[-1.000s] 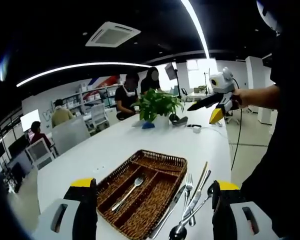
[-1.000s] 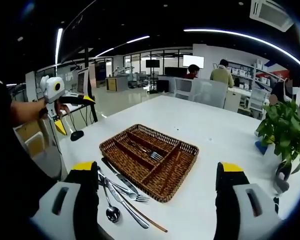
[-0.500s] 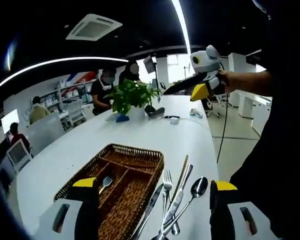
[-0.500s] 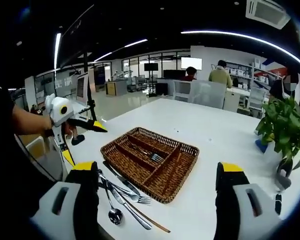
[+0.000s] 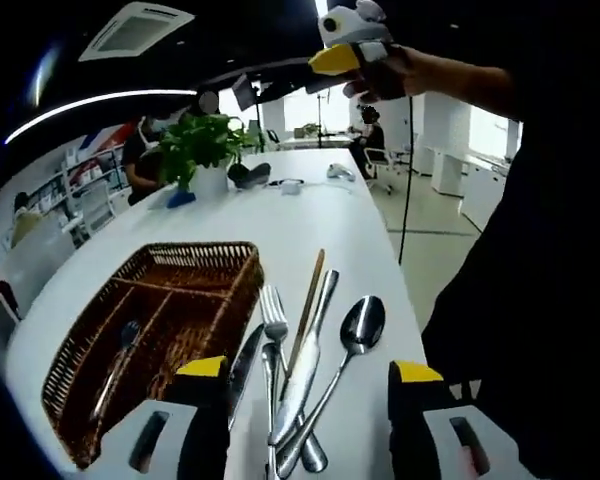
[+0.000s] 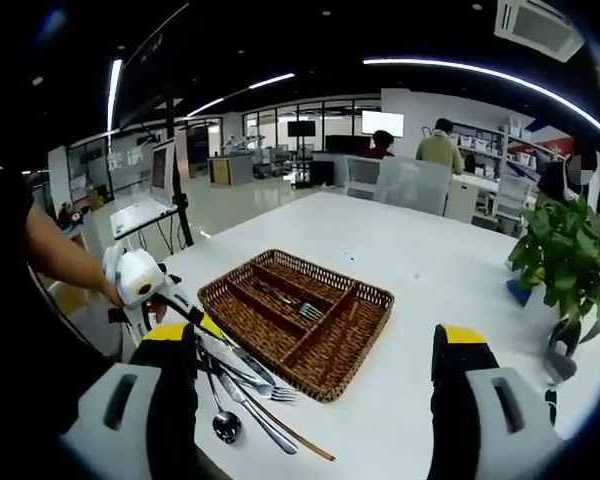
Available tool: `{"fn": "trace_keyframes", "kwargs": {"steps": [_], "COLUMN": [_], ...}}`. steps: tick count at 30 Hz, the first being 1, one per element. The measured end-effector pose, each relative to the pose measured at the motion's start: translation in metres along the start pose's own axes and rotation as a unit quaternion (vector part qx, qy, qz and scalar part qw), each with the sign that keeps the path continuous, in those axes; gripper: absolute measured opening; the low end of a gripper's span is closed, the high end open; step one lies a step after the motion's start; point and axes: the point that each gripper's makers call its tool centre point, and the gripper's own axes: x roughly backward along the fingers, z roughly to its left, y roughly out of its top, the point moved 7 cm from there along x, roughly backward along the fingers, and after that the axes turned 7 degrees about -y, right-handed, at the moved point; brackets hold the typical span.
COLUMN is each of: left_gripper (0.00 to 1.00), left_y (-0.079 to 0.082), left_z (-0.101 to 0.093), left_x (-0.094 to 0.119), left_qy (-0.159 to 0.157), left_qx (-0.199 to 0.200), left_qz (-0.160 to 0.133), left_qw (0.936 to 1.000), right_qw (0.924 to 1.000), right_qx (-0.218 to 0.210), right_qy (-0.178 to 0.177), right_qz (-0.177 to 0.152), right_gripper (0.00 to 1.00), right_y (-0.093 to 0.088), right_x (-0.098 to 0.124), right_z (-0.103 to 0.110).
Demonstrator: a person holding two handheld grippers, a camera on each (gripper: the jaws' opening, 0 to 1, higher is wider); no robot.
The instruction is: Arrange the knives, forks, and spoons in their matching storage slots by inserting each utensil handle-first until every utensil is classified and aligned in the correct compartment
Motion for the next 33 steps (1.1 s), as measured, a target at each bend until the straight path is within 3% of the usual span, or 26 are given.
{"fn": "trace_keyframes", "kwargs": {"steps": [7,16,19,27,29,31,33], "left_gripper": [0.43,0.25,0.24,0.12,0.12,0.11,0.11], "left_y": [-0.002,-0.005,-0.01,-0.018,-0.018,-0.019,-0.019], "left_z": [-0.007,-0.006,-0.005,-0.002,-0.003,-0.001,-0.003], "left_x": [-0.031,-0.041,-0.044,-0.051,-0.051,-0.052,-0.053], "left_qy": [-0.054,-0.09,-0.098,-0.125,-0.127,-0.125,-0.133], "left_qx": [-0.02,-0.017,-0.023,-0.026,-0.036,-0.078,-0.075], "left_qz": [0.033,0.055,0.068,0.067,0.068,0.084,0.081], "left_qw": [0.9978,0.9943,0.9926,0.9895,0.9889,0.9855,0.9849], "right_qw": [1.0,0.9998,0.9998,0.9997,0.9997,0.9997,0.9996], "right_qx": [-0.001,-0.006,-0.007,-0.007,-0.006,-0.006,-0.01], "right_qy": [-0.004,-0.009,-0.011,-0.01,-0.009,-0.01,-0.011], "right_qz": [0.007,0.015,0.016,0.021,0.023,0.023,0.024], "right_gripper": [1.0,0.99,0.99,0.99,0.99,0.99,0.99], "right_y": [-0.005,-0.013,-0.016,-0.019,-0.02,-0.021,-0.022], "right_x": [0.003,0.006,0.006,0.006,0.007,0.007,0.006], "right_z": [-0.001,-0.001,-0.001,0.001,0.002,0.001,0.0]}}
